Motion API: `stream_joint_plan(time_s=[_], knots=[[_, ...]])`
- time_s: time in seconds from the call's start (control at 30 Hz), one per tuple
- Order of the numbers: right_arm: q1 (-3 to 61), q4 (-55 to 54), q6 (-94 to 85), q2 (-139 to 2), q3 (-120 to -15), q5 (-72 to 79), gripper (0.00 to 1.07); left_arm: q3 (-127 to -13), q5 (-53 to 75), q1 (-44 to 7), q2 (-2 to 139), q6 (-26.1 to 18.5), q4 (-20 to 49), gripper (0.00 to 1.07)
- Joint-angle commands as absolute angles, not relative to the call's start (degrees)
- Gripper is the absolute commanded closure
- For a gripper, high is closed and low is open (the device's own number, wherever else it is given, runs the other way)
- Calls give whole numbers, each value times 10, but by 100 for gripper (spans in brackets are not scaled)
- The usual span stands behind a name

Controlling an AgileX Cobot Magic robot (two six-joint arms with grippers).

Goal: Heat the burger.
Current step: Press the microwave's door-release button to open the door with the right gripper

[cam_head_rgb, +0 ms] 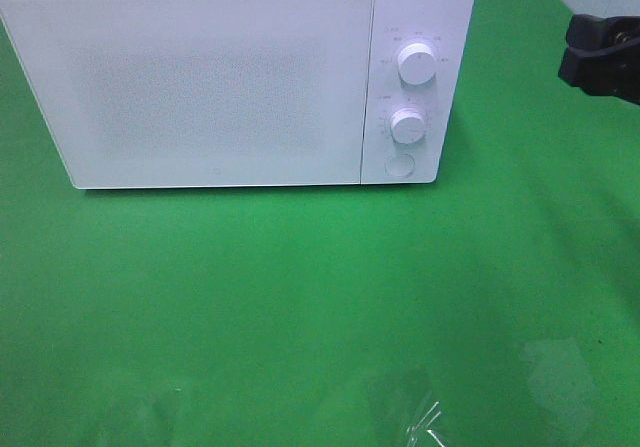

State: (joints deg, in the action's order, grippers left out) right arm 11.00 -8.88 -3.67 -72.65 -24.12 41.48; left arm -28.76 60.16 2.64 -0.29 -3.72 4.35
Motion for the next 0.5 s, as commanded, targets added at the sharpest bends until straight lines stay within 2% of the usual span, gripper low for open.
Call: stream_joint_plan(time_s=[0.03,0.07,0.1,0.17,0.27,0.33,0.43,0.5], knots=[[134,-132,-87,-739,-241,439,41,-286,597,29,-15,-36,46,9],[162,-167,-119,-749,-241,447,41,-286,597,29,-15,-36,46,9],[162,-167,-119,-749,-241,447,41,-286,597,29,-15,-36,46,9],[225,-239,-163,-771,-241,482,41,-286,597,29,-15,-36,46,9],[240,-251,-168,-777,-241,492,41,-286,597,29,-15,-36,46,9],[293,-303,-175,-800,-241,521,41,-286,597,29,-15,-36,46,9],[320,-339,-183,-813,-241,535,41,-286,597,29,-15,-36,46,9],[364,-391,-203,-837,-241,557,41,-286,597,29,-15,-36,46,9]])
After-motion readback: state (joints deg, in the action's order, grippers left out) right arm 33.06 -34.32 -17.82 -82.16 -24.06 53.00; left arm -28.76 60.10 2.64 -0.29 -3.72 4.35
